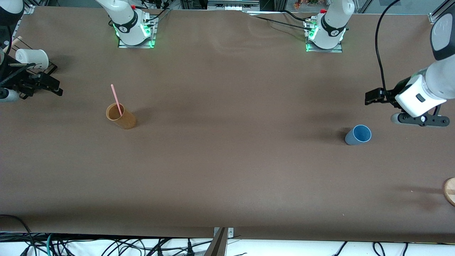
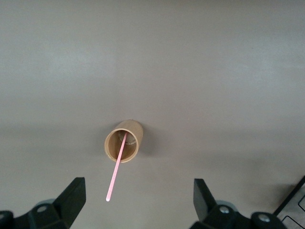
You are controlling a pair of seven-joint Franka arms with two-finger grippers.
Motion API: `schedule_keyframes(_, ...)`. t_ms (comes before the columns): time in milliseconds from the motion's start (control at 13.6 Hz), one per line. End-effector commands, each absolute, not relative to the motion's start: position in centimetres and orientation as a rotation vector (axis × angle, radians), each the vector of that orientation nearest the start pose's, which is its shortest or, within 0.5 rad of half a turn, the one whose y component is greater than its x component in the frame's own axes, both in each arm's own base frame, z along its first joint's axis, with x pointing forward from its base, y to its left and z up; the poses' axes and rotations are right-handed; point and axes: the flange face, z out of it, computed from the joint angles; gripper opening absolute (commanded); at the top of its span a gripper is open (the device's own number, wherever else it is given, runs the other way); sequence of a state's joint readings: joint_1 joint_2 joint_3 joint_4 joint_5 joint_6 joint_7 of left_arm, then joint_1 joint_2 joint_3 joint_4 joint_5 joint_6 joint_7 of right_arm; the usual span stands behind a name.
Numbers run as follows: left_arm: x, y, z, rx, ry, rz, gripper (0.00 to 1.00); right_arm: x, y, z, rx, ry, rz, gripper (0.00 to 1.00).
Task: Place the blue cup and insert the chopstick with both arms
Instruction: 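Move the left gripper down over the blue cup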
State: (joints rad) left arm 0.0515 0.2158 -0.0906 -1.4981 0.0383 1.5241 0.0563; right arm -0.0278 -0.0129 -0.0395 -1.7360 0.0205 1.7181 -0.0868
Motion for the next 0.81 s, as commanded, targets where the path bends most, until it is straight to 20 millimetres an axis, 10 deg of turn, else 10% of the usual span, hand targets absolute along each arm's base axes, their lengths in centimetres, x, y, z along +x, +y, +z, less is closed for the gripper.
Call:
schedule_keyframes(0,61.2,4.1,50.7,-3.101,0.204,0.246,1.0,56.0,-3.5,57.1,-3.122,-0.032,-0.005,1.0)
schedule_keyframes(441,59.9,9.9,37.8,-3.12,0.201,0.175,1.0,56.0,-3.8,57.1,-3.122,-0.039,-0.005,1.0)
schedule_keyframes(735,59.0,10.5,33.3,-3.122,0.198,0.124,1.0,56.0,-3.8,57.1,-3.122,-0.039,-0.003,1.0)
